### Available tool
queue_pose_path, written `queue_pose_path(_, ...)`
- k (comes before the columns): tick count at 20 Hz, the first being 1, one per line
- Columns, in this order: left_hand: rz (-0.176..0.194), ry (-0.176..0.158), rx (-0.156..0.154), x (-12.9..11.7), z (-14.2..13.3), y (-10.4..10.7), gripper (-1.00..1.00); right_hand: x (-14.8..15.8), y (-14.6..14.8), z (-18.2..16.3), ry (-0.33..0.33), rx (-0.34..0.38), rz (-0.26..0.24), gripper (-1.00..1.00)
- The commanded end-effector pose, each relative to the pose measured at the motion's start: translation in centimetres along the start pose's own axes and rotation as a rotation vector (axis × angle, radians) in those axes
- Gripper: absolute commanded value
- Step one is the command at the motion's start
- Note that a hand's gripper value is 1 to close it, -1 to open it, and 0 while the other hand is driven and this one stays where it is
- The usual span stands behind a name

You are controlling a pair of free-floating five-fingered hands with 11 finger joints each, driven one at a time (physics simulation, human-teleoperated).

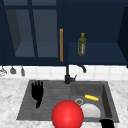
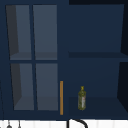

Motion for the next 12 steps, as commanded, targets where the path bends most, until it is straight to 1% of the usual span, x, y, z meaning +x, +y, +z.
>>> queue_pose_path(1,-0.020,0.000,-0.101,0.4,-1.1,0.2,-1.00,0.0,0.0,0.0,0.000,0.000,0.000,0.00)
queue_pose_path(2,-0.044,0.008,0.001,0.5,-0.5,0.2,-1.00,0.0,0.0,0.0,0.000,0.000,0.000,0.00)
queue_pose_path(3,-0.027,0.006,-0.001,0.8,-0.2,0.0,-1.00,0.0,0.0,0.0,0.000,0.000,0.000,0.00)
queue_pose_path(4,-0.014,0.005,-0.004,0.4,-0.3,0.0,-1.00,0.0,0.0,0.0,0.000,0.000,0.000,0.00)
queue_pose_path(5,-0.005,-0.013,-0.011,0.9,-0.1,0.0,-1.00,0.0,0.0,0.0,0.000,0.000,0.000,0.00)
queue_pose_path(6,0.022,-0.038,-0.009,0.4,0.2,0.0,-1.00,0.0,0.0,0.0,0.000,0.000,0.000,0.00)
queue_pose_path(7,0.011,-0.063,-0.031,0.6,-0.2,0.3,-1.00,0.0,0.0,0.0,0.000,0.000,0.000,0.00)
queue_pose_path(8,-0.018,-0.112,-0.041,0.9,-0.1,0.7,-1.00,0.0,0.0,0.0,0.000,0.000,0.000,0.00)
queue_pose_path(9,-0.020,-0.125,-0.045,0.9,0.0,0.9,-1.00,0.0,0.0,0.0,0.000,0.000,0.000,0.00)
queue_pose_path(10,-0.022,-0.124,-0.062,1.1,0.0,1.1,-1.00,0.0,0.0,0.0,0.000,0.000,0.000,0.00)
queue_pose_path(11,-0.034,-0.125,-0.064,1.2,0.1,1.5,-1.00,0.0,0.0,0.0,0.000,0.000,0.000,0.00)
queue_pose_path(12,-0.039,-0.124,-0.074,1.4,0.1,1.7,-1.00,0.0,0.0,0.0,0.000,0.000,0.000,0.00)
